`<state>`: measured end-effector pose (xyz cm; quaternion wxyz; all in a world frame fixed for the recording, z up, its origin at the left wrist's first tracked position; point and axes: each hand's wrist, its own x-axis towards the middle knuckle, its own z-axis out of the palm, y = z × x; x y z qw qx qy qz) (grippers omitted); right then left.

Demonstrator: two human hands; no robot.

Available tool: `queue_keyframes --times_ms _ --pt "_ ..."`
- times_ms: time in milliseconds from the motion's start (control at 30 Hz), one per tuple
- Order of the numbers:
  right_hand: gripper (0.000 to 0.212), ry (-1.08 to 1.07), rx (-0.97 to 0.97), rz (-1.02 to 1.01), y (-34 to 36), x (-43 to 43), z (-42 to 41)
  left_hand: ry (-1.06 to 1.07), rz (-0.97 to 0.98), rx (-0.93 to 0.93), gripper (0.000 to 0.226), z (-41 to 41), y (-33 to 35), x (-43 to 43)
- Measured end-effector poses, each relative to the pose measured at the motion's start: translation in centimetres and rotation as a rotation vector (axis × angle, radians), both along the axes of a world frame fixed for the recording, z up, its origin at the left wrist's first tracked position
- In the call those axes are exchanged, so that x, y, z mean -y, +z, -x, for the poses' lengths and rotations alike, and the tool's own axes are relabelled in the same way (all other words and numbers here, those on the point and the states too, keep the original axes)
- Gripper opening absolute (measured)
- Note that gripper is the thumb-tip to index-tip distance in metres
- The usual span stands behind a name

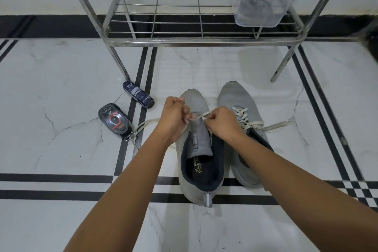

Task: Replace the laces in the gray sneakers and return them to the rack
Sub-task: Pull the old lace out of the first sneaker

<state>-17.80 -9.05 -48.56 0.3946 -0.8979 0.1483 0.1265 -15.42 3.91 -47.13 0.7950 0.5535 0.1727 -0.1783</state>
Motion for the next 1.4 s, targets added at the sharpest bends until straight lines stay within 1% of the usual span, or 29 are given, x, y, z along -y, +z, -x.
queue_keyframes --times_ms 67,133,167,233,267,300,400,433,467,500,533,600,667,733,767,833,900,933,967,1033,1067,1100,1167,1233,1267,1300,1333,1367,1400 --pt "0.03 -0.014 -0.015 -0.011 0.1 0.1 0.0 0.086 0.05 -0.007 0.026 -0.3 0.0 -0.8" --pt "0.018 -0.029 -0.027 -0.005 0.1 0.0 0.0 0.107 -0.001 0.033 0.033 -0.7 0.4 -1.4" --pt "0.018 -0.032 -0.023 -0.01 0.1 0.0 0.0 0.11 -0.045 0.052 0.031 -0.9 0.7 -1.6" --pt "0.018 -0.019 -0.017 -0.032 0.0 0.0 0.0 0.117 -0.174 0.085 0.012 -1.1 1.5 -2.7" --pt "0.018 -0.011 -0.011 -0.035 0.1 0.0 0.0 0.079 -0.303 0.115 0.013 -1.1 1.7 -3.3" --pt "0.018 -0.006 -0.007 -0.036 0.1 -0.1 0.0 -0.032 -0.499 0.152 0.022 -1.0 1.7 -3.7" --pt "0.017 0.015 -0.02 -0.015 0.1 -0.4 -0.1 -0.652 -1.13 0.219 0.027 0.2 0.2 -3.2" --pt "0.017 0.016 -0.029 -0.004 0.1 -0.4 -0.2 -0.755 -1.27 0.246 0.026 0.6 -0.2 -2.7" --pt "0.017 0.014 -0.031 0.003 0.1 -0.5 -0.2 -0.77 -1.337 0.287 0.023 0.7 -0.3 -2.4" --pt "0.018 0.009 -0.027 0.003 0.1 -0.5 -0.2 -0.736 -1.323 0.334 0.021 0.6 -0.3 -2.4" --pt "0.018 0.007 -0.019 0.0 0.1 -0.5 -0.2 -0.674 -1.214 0.365 0.02 0.4 -0.2 -2.6" --pt "0.017 0.018 -0.011 -0.007 0.2 -0.8 -0.2 -0.584 -0.869 0.337 0.019 0.8 -0.2 -3.1" --pt "0.017 0.051 -0.004 0.015 0.1 -1.2 -0.3 -0.501 -0.627 0.289 0.022 1.8 -0.3 -3.3" --pt "0.018 0.069 -0.001 0.058 -0.1 -1.6 -0.3 -0.389 -0.471 0.276 0.02 2.5 -0.2 -3.2" --pt "0.019 0.069 -0.002 0.065 -0.1 -1.6 -0.4 -0.361 -0.452 0.281 0.018 2.5 0.2 -3.1" --pt "0.019 0.061 -0.016 0.039 -0.1 -1.5 -0.4 -0.489 -0.578 0.31 0.02 1.8 0.8 -3.5" --pt "0.017 0.087 -0.047 0.016 0.2 -1.3 -0.3 -0.804 -0.757 0.295 0.029 1.4 1.3 -3.9" --pt "0.016 0.104 -0.057 0.006 0.5 -1.3 -0.3 -0.89 -0.798 0.276 0.034 1.3 1.5 -4.2" --pt "0.015 0.113 -0.051 -0.005 0.9 -1.3 -0.3 -0.869 -0.821 0.269 0.036 1.1 1.6 -4.6" --pt "0.016 0.111 0.034 -0.004 1.7 -1.6 -0.5 -0.609 -0.859 0.333 0.022 0.3 1.1 -5.3" --pt "0.019 0.118 0.082 0.009 2.1 -1.8 -0.6 -0.534 -0.943 0.381 0.016 -0.2 0.6 -5.5" --pt "0.017 0.142 0.101 0.019 2.4 -2.3 -0.6 -0.563 -1.075 0.409 0.017 -0.6 -0.1 -5.6" --pt "0.017 0.238 0.037 0.062 2.8 -3.5 -0.3 -0.766 -1.293 0.414 0.022 -0.9 -2.0 -5.4" --pt "0.031 0.339 -0.077 0.186 2.5 -4.7 0.4 -0.813 -1.372 0.449 0.02 -0.7 -3.0 -5.0" --pt "0.037 0.368 -0.101 0.254 2.2 -5.0 0.7 -0.731 -1.321 0.489 0.018 -0.4 -3.1 -5.0" --pt "0.039 0.376 -0.106 0.303 1.9 -5.0 0.8 -0.54 -1.18 0.495 0.016 -0.1 -2.8 -5.1" --pt "0.04 0.362 -0.111 0.318 1.7 -4.7 0.7 -0.286 -0.965 0.412 0.013 0.1 -2.2 -5.3" --pt "0.039 0.341 -0.115 0.306 1.5 -4.4 0.6 -0.028 -0.658 0.273 0.013 0.2 -1.3 -5.6" --pt "0.038 0.312 -0.119 0.287 1.4 -4.1 0.5 0.198 -0.255 0.151 0.017 0.1 0.0 -6.0"
